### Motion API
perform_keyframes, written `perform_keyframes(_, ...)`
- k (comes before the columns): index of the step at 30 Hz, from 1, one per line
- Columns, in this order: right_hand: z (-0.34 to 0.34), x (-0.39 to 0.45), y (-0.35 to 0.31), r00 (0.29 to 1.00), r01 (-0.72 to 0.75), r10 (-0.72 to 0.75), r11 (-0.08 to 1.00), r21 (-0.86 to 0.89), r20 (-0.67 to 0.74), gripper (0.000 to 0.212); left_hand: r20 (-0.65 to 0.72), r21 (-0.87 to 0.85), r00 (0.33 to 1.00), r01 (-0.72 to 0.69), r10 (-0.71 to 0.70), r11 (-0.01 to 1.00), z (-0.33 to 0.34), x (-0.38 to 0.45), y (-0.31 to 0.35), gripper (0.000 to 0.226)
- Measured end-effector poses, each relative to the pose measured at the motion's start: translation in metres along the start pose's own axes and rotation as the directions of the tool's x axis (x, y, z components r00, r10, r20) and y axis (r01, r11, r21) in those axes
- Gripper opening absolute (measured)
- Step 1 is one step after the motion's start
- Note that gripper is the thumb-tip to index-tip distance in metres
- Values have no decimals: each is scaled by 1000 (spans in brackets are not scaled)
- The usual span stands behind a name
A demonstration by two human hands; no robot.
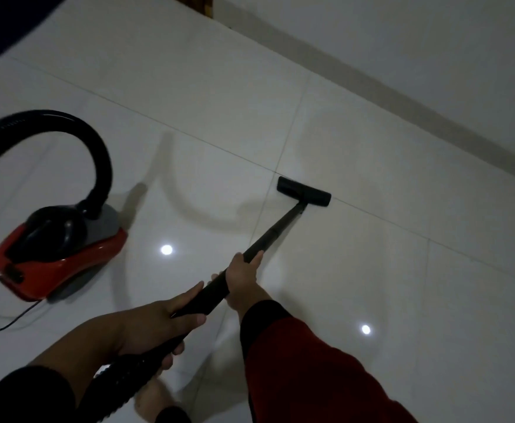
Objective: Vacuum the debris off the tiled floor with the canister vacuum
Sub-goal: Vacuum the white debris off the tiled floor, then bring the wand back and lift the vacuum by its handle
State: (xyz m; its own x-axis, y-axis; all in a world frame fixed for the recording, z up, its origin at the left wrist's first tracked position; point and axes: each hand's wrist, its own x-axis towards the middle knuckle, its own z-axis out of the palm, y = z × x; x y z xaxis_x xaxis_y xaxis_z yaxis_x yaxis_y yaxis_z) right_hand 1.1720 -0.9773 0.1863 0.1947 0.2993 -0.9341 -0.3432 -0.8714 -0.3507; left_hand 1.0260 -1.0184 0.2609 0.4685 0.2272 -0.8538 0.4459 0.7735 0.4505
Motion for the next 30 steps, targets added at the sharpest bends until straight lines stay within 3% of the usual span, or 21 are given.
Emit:
perform_keyframes(10,144,-35,71,991,-26,38,996,-89,132,69,-73,-162,997,-33,21,986,-101,-92,-96,67)
perform_keyframes(16,194,-9,62,990,34,-13,988,-148,138,66,-123,-165,991,-74,54,983,-145,-84,-100,65)
perform_keyframes(19,211,10,40,985,73,-18,944,-322,171,65,-165,-143,984,-94,69,985,-169,-69,-91,67)
perform_keyframes(20,215,17,31,982,118,-33,878,-465,186,63,-182,-123,981,-92,69,988,-178,-63,-88,68)
perform_keyframes(21,218,24,20,973,203,-79,744,-636,217,59,-201,-103,978,-86,64,991,-187,-58,-86,68)
perform_keyframes(22,219,35,8,954,298,-152,519,-801,257,61,-219,-91,974,-80,58,993,-196,-55,-86,69)
perform_keyframes(23,221,47,-7,910,388,-238,196,-900,341,65,-233,-82,971,-74,53,994,-206,-52,-84,70)
perform_keyframes(24,223,58,-22,834,466,-277,-107,-878,477,67,-250,-64,967,-72,54,995,-216,-50,-83,71)
perform_keyframes(25,228,63,-38,743,539,-243,-336,-773,624,66,-271,-38,961,-72,59,997,-226,-49,-83,70)
perform_keyframes(26,236,67,-51,641,611,-146,-496,-616,753,67,-296,-6,953,-69,64,998,-235,-49,-83,68)
perform_keyframes(28,255,71,-68,452,722,126,-633,-279,883,77,-336,69,940,-46,67,997,-250,-50,-82,66)
perform_keyframes(30,277,76,-69,335,788,349,-613,-57,875,81,-412,183,908,2,75,983,-260,-54,-81,67)
